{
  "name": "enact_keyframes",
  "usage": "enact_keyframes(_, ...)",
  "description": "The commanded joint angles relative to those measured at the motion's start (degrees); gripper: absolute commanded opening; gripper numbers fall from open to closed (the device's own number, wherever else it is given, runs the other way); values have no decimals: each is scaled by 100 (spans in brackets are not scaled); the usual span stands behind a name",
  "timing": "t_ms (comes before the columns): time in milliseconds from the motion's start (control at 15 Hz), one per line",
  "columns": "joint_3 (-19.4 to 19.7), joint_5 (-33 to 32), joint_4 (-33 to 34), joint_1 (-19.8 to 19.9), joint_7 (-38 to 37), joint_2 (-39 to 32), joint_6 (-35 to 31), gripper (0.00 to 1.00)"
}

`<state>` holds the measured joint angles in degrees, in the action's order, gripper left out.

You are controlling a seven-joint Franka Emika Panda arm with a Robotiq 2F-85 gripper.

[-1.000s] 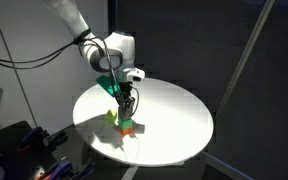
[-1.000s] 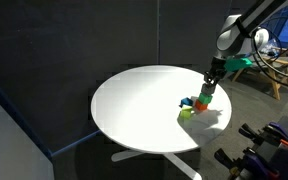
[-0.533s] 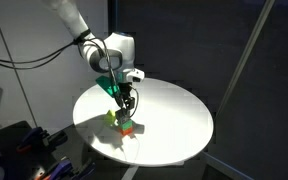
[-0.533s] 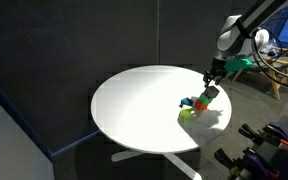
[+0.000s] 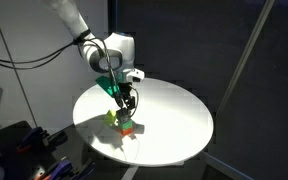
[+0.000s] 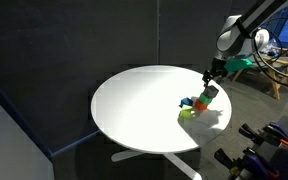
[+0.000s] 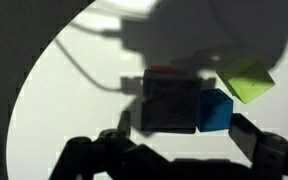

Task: Put the grey block on top of the green block

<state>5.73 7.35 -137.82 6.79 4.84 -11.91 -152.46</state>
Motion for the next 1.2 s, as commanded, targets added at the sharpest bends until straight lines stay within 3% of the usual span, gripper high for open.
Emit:
enact_keyframes(0,-61,79,-74,101,134,221,84,100)
enact_keyframes(800,-154,-268,-125,-215,405,1752,1728,100)
enact_keyframes(1133,-314,-642,2,-421,172,2220,2323,100)
